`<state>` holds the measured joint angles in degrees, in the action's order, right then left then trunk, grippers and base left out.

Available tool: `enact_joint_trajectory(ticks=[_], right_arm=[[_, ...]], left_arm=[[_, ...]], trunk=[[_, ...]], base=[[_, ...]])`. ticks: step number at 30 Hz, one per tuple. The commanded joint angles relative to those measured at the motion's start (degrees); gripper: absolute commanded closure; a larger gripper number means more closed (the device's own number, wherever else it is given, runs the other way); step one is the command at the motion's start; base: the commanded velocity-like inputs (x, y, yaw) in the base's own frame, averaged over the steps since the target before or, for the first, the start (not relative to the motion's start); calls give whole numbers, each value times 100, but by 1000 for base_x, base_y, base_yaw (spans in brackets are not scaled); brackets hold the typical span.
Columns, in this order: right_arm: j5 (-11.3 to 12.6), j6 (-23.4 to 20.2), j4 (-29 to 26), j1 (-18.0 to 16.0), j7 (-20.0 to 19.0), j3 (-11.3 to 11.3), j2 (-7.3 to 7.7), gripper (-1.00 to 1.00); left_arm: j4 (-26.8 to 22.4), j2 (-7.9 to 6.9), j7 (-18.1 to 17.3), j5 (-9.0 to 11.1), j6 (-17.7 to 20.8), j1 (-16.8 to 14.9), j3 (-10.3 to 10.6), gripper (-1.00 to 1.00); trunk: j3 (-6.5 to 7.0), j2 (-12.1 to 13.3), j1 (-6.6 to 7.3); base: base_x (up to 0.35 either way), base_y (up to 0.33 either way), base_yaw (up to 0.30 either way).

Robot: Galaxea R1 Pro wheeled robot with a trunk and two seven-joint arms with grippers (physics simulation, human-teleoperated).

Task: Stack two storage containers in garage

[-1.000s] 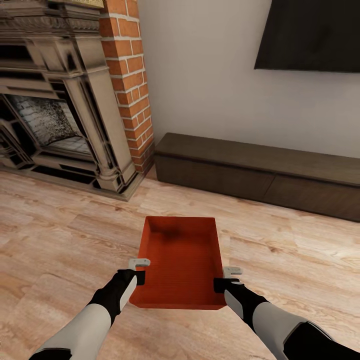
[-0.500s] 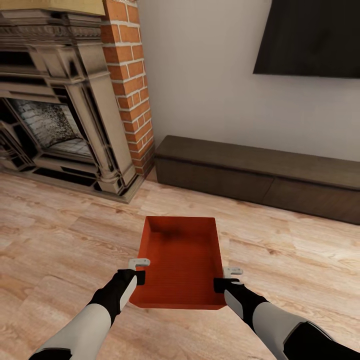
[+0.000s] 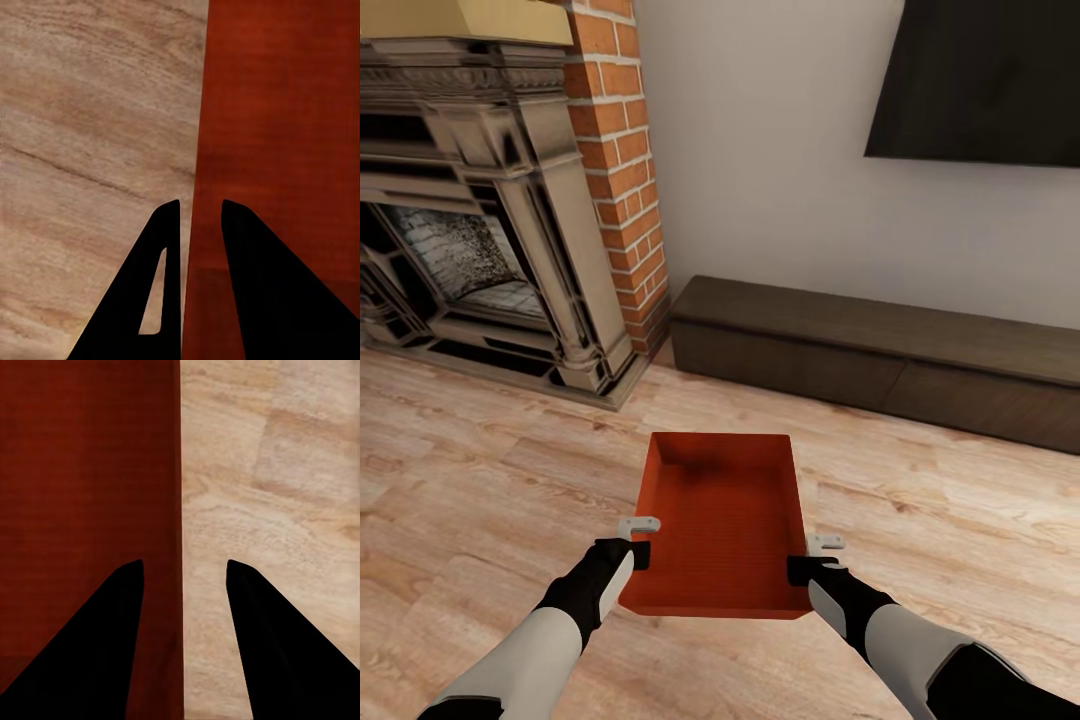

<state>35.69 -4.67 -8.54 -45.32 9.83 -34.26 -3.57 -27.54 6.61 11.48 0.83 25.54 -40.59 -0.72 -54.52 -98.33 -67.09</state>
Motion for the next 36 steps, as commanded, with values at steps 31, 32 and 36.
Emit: enact_joint_trajectory(ticks=[31, 32, 36], right_arm=[[-1, -16, -43, 5, 27, -227, 5, 100], [-1, -16, -43, 3, 27, -228, 5, 100], [-1, -16, -43, 3, 26, -229, 5, 100]], left_arm=[[3, -37, 47, -48, 48, -2, -51, 100], [3, -37, 47, -48, 48, -2, -51, 100], [3, -37, 47, -48, 48, -2, -51, 100]], trunk=[[553, 1243, 682], [571, 1283, 704], [643, 1444, 792]], base=[[0, 0, 0], [0, 0, 0], [0, 0, 0]])
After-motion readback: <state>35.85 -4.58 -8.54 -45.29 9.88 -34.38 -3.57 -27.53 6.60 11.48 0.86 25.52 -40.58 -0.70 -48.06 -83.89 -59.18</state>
